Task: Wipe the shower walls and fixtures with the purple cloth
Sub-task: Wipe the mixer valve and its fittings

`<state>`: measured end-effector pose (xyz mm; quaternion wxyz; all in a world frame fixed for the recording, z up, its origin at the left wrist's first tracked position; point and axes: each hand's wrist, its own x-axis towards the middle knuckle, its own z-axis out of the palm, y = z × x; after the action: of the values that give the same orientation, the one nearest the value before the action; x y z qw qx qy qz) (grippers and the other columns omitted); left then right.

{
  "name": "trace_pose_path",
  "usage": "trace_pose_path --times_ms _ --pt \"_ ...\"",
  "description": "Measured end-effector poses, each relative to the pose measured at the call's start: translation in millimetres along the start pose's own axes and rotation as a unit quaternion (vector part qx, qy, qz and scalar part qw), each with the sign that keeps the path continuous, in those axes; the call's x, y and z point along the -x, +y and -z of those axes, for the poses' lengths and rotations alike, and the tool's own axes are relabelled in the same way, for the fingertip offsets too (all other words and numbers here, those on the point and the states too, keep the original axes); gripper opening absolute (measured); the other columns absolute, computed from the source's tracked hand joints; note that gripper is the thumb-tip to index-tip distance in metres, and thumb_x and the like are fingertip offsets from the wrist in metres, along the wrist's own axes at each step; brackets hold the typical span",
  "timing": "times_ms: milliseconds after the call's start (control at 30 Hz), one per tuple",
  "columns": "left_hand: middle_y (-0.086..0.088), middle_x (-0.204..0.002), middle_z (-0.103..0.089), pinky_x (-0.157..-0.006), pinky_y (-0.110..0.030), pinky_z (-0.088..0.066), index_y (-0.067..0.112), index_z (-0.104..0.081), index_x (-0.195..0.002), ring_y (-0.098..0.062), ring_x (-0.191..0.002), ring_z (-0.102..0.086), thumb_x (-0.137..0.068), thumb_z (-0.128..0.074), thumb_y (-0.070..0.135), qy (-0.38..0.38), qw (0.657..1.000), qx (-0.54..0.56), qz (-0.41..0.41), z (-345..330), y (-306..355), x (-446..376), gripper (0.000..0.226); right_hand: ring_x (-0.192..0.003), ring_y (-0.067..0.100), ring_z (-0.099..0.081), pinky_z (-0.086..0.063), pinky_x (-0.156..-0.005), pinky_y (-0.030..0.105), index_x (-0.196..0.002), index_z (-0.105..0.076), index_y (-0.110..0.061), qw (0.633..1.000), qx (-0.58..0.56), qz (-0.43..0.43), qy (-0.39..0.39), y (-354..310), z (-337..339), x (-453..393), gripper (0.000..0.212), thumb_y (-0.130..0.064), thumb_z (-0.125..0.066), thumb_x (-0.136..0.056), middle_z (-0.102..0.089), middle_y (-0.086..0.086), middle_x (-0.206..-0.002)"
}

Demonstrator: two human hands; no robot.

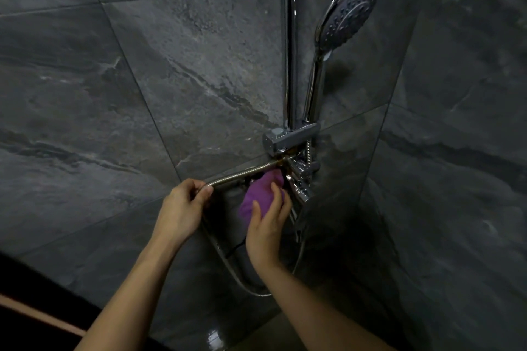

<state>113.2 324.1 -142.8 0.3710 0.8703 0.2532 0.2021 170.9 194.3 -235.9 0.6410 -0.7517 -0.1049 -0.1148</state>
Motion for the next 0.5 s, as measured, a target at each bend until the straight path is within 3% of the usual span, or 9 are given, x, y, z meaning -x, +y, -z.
trace_pose_path --times_ms 67,133,233,367,500 --pt "0.002 -0.074 -0.068 -0.073 -0.035 -0.047 0.019 -0.065 -0.083 -0.016 -0.071 -0.062 -0.095 -0.061 0.027 -0.002 1.000 0.004 0.010 -3 -3 0 0.014 -0.128 0.009 -0.035 -0.033 -0.093 0.005 -0.145 -0.036 -0.022 0.999 -0.019 -0.034 0.005 -3 1 0 0.051 -0.025 -0.054 -0.098 -0.023 0.001 -0.151" --pt "0.001 -0.074 -0.069 -0.074 -0.036 -0.047 0.018 -0.064 -0.083 -0.018 -0.071 -0.063 -0.095 -0.061 0.026 -0.005 1.000 0.011 0.017 -5 -4 -1 0.015 -0.124 0.010 -0.038 -0.039 -0.097 0.019 -0.144 -0.036 -0.019 0.996 -0.038 -0.075 0.008 1 -2 0 0.051 -0.024 -0.056 -0.097 -0.027 0.002 -0.147" --pt "0.000 -0.074 -0.068 -0.073 -0.037 -0.047 0.019 -0.063 -0.082 -0.019 -0.070 -0.060 -0.096 -0.059 0.028 -0.006 1.000 0.006 0.019 -6 -4 -1 0.017 -0.128 0.027 -0.045 -0.041 -0.106 0.039 -0.140 -0.040 -0.015 0.973 -0.084 -0.215 0.012 12 -5 -4 0.048 -0.025 -0.058 -0.096 -0.036 0.012 -0.143" --pt "0.001 -0.073 -0.067 -0.072 -0.038 -0.047 0.020 -0.063 -0.083 -0.019 -0.070 -0.060 -0.096 -0.059 0.029 -0.007 1.000 0.002 0.021 -5 -5 -2 0.016 -0.122 0.029 -0.051 -0.045 -0.096 0.035 -0.142 -0.039 -0.017 0.942 -0.179 -0.283 0.028 6 -3 -14 0.047 -0.024 -0.055 -0.098 -0.042 0.010 -0.138" --pt "0.004 -0.070 -0.063 -0.063 -0.032 -0.042 0.020 -0.062 -0.082 -0.014 -0.065 -0.057 -0.097 -0.058 0.028 0.000 1.000 -0.003 0.019 -8 -3 1 0.017 -0.116 0.026 -0.053 -0.046 -0.093 0.035 -0.140 -0.039 -0.017 0.906 -0.264 -0.313 0.104 -25 -6 -22 0.044 -0.028 -0.052 -0.099 -0.046 0.010 -0.138"
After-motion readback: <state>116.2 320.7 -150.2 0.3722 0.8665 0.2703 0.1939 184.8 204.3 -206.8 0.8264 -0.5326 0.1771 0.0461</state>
